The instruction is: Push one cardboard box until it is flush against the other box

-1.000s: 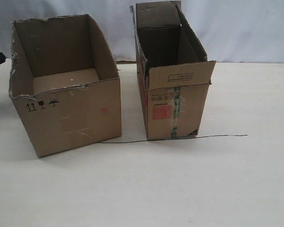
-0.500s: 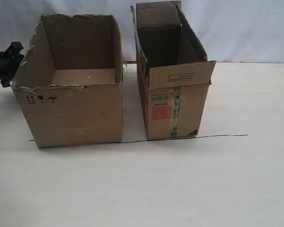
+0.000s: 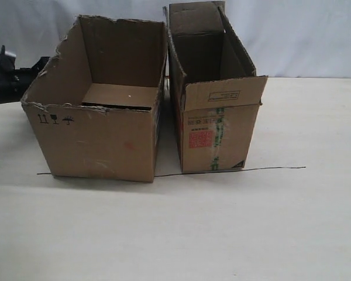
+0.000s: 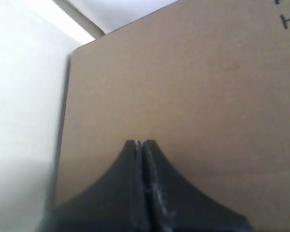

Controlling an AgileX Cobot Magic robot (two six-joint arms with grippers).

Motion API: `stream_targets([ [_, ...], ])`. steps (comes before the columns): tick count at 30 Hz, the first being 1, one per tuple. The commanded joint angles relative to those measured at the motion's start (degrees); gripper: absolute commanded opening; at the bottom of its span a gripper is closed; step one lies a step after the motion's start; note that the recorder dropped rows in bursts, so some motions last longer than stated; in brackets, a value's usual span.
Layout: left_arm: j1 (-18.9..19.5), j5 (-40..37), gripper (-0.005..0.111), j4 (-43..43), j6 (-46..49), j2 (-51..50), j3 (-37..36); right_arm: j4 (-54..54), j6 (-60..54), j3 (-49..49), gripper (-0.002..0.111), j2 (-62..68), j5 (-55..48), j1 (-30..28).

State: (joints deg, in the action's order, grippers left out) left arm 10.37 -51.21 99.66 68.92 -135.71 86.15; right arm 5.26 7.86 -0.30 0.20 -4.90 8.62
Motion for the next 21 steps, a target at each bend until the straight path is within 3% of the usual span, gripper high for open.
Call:
stream_targets([
  [1, -1.23, -0.03, 0.0, 0.28, -0.34, -0.15, 0.29, 0.04, -0.26, 0.3, 0.005, -0.2, 0.51, 0.23],
  [5, -0.36, -0.03, 0.0, 0.28, -0.34, -0.15, 0.29, 0.04, -0.26, 0.3, 0.005, -0.2, 0.51, 0.23],
  [10, 5.07, -3.43, 0.0, -0.08, -1.28, 1.66, 0.38, 0.04, -0.26, 0.3, 0.005, -0.2, 0.51, 0.23],
  [15, 11.31, -9.04, 0.0, -14.28, -11.19, 5.69, 0.38, 0.04, -0.26, 0.3, 0.005, -0.2, 0.51, 0.23],
  [21, 12.87, -11.55, 0.0, -32.39, -20.1, 12.91, 0.28, 0.04, -0.26, 0.3, 0.005, -0.2, 0.51, 0.23],
])
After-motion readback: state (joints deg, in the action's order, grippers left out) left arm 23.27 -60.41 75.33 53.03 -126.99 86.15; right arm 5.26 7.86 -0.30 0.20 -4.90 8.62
